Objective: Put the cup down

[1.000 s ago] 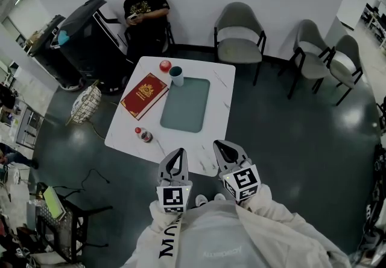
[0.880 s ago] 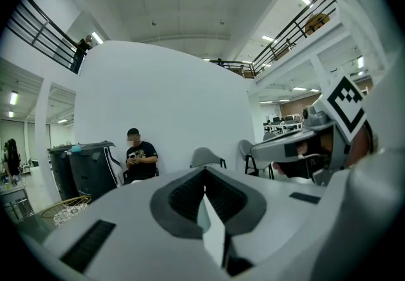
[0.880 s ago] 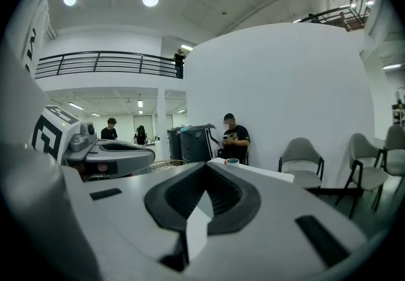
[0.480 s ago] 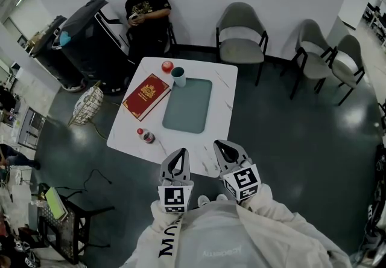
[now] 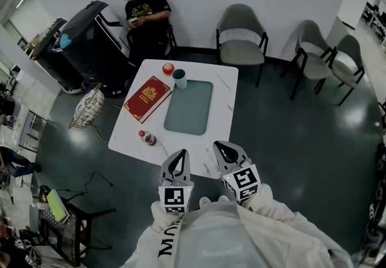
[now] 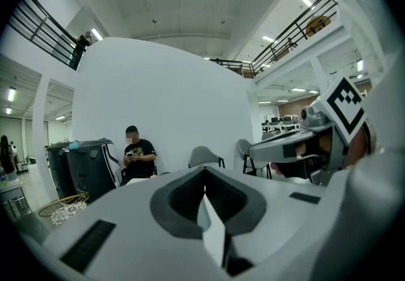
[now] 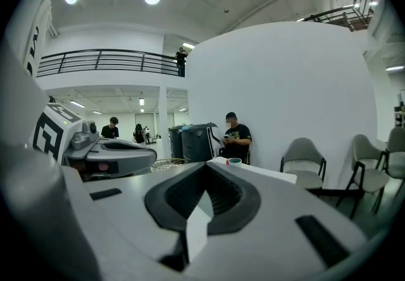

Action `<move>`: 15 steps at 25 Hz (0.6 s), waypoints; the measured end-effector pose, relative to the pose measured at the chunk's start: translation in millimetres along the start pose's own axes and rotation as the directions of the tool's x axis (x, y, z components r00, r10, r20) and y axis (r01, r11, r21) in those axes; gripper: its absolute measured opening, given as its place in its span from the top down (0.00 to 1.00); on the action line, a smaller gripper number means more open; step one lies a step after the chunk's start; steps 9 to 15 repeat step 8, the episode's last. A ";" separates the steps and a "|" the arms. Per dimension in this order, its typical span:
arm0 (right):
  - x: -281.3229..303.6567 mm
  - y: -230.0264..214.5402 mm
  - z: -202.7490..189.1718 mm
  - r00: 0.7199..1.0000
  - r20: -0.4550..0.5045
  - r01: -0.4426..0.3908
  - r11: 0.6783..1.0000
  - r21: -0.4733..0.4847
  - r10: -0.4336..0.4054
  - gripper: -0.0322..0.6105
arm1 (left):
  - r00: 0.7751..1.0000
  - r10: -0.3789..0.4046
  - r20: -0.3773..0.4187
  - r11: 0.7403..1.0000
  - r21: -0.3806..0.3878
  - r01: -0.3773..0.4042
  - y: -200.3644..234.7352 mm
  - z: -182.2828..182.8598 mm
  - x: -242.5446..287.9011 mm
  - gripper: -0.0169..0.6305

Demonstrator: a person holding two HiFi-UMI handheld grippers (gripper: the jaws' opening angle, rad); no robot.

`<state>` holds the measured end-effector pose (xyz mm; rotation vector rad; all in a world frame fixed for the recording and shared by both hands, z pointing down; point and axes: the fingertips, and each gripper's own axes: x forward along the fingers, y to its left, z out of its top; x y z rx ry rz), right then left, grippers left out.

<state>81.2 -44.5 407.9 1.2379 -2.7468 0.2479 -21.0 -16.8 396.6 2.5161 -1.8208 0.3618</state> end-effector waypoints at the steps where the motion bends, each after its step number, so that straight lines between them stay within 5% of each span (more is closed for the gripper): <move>1: 0.5 0.3 -0.8 1.000 -0.002 0.001 1.000 0.001 -0.001 0.94 | 1.000 -0.001 -0.002 1.000 0.000 0.001 0.3 -0.7 -0.3 0.96; 15: 3.9 2.4 -3.4 1.000 -0.006 0.011 1.000 0.005 -0.011 0.94 | 1.000 -0.002 0.001 1.000 0.005 0.002 5.9 -2.6 -1.4 0.96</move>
